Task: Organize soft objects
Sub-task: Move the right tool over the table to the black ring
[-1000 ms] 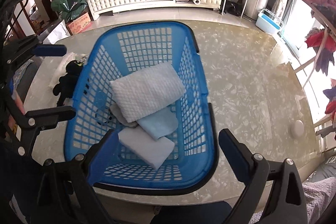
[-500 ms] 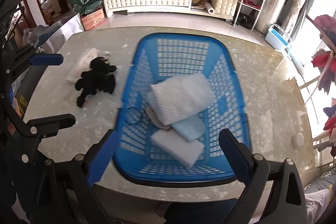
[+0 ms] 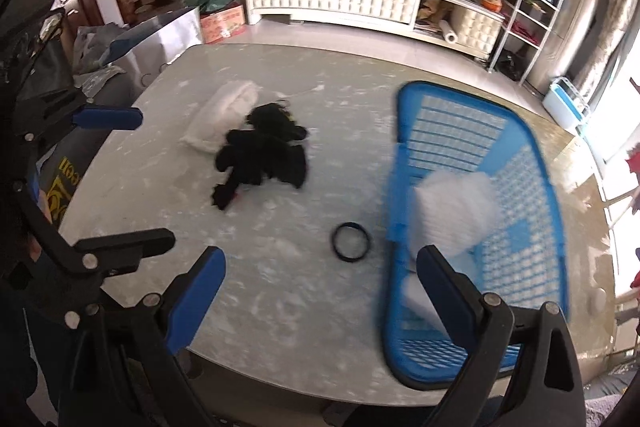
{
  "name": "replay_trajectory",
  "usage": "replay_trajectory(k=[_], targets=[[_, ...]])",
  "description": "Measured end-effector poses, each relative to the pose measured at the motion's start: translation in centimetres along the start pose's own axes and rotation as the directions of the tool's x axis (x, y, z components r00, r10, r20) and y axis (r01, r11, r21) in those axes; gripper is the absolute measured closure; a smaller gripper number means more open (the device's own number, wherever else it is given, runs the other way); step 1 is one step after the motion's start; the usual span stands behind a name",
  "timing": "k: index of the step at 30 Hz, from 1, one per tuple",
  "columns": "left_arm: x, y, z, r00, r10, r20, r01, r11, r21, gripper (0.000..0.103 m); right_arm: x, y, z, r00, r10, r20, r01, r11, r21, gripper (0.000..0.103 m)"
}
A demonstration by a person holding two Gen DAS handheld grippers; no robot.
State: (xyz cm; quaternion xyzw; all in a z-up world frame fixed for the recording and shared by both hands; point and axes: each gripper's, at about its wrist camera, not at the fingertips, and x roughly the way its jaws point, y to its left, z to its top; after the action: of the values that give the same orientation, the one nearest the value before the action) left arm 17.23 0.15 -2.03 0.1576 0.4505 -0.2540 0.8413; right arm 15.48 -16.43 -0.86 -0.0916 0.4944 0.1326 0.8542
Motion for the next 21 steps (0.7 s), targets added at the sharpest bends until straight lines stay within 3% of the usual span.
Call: replay_trajectory(k=[5, 10, 14, 18, 21], targets=[[0.6, 2.0, -1.8, 1.0, 0.0, -0.023, 0.0, 1.0, -0.026, 0.0, 1.6, 2.0, 0.3, 0.999, 0.044, -0.009, -0.044, 0.999, -0.018, 0.015], [2.0, 3.1, -2.7, 0.999, 0.005, -0.049, -0.006, 0.999, -0.032, 0.0, 4.6, 3.0, 0.4, 0.996, 0.06, -0.07, -0.062, 0.998, -0.026, 0.015], [3.8, 4.1, -3.2, 0.997, -0.002, -0.082, -0.002, 0.999, -0.049, 0.0, 6.6, 3.3, 0.3, 0.995, 0.03, -0.097, -0.031, 0.999, -0.016, 0.018], [5.4, 4.9, -2.9, 0.995, 0.0, -0.105, -0.007, 0.998, -0.065, 0.0, 7.4, 3.8, 0.8, 0.995, -0.057, -0.086, 0.051, 0.996, -0.07, 0.018], [6.0, 5.6, -3.2, 0.995, -0.001, -0.095, -0.006, 0.997, -0.072, 0.0, 8.2, 4.1, 1.3, 0.996, -0.034, -0.086, 0.027, 0.997, -0.076, 0.022]])
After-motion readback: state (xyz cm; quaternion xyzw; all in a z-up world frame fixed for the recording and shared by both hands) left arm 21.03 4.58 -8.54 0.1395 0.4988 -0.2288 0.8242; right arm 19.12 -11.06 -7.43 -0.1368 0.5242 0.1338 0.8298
